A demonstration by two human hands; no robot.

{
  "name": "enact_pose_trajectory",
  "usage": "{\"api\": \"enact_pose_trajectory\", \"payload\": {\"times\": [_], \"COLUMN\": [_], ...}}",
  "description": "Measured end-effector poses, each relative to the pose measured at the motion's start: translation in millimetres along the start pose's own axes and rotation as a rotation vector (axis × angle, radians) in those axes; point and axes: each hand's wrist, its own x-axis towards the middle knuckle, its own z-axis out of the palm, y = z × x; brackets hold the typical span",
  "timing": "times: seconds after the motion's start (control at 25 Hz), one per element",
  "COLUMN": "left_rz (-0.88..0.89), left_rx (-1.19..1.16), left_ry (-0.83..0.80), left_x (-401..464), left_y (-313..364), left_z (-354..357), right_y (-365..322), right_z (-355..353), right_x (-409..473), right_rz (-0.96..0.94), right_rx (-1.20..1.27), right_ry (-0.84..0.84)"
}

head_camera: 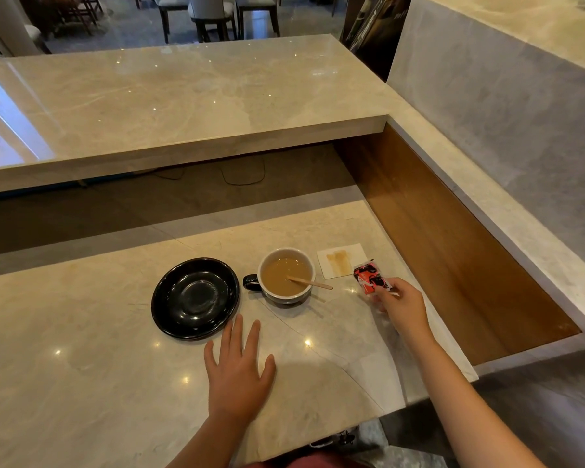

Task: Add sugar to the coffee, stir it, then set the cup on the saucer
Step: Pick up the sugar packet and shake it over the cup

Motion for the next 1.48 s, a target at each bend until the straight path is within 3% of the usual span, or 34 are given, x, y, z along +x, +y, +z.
{"api": "enact_pose_trajectory", "payload": {"times": [0.2,0.52,0.64,0.88,1.2,1.36,1.48], "left_rz": [0.002,-0.005,-0.01,-0.015,-0.01,-0.011,-0.012], "left_rx": [-0.003,-0.016,-0.01,-0.007,-0.012,-0.007,-0.001], "left_ry": [0.002,0.01,0.002,0.013,0.002,-0.003,-0.002], "left_x": [0.2,0.5,0.9,0.6,1.1,1.1,0.9], "left_y": [0.4,0.5,-0.2,-0.1,-0.5,-0.3,-0.7], "left_z": [0.0,-0.2,1.5,0.3,0.2,0.3,-0.1], "right_y": [-40.3,-59.9,-69.6,-93.6,-108.5,-110.9,-107.2], "right_z": [6.9,25.9,34.9,54.9,68.1,71.3,72.7], "right_x": [-12.0,-4.0,-0.3,2.8,1.1,1.5,2.5], "right_rz": [0.093,0.043,-0.027,-0.393,-0.719,-0.754,-0.651], "right_rx": [0.493,0.531,0.403,-0.121,-0.545,-0.608,-0.506], "right_ry": [-0.154,-0.257,-0.229,-0.171,-0.29,-0.299,-0.287]}}
